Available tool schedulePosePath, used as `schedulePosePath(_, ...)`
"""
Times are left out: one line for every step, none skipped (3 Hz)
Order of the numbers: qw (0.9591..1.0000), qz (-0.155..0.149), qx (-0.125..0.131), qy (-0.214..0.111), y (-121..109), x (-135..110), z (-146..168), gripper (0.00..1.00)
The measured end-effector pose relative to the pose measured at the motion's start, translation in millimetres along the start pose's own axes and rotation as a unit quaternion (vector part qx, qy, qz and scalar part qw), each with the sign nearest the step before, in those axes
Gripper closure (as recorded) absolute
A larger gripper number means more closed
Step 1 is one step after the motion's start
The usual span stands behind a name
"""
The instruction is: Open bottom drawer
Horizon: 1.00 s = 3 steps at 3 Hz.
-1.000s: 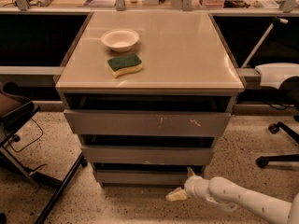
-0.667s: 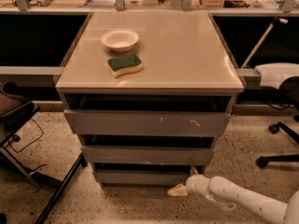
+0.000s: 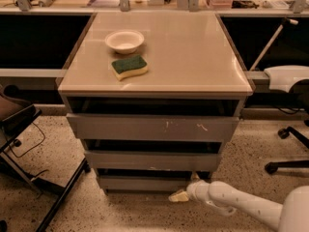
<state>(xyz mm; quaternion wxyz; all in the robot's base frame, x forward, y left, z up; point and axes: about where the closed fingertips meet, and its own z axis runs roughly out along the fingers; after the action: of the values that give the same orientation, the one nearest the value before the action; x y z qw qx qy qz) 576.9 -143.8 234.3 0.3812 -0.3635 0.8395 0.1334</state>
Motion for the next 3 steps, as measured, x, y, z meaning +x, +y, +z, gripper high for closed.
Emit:
schedulePosePath(1.0,-0.001,-0.005,0.001,-0.1,-12.4,63.2,0.0)
schedulePosePath(1.0,-0.001,-0.005,0.001,0.3,-12.2,63.2,0.0)
schedulePosePath(1.0,-0.001,-0.005,0.001,0.3,-12.2,63.2,0.19)
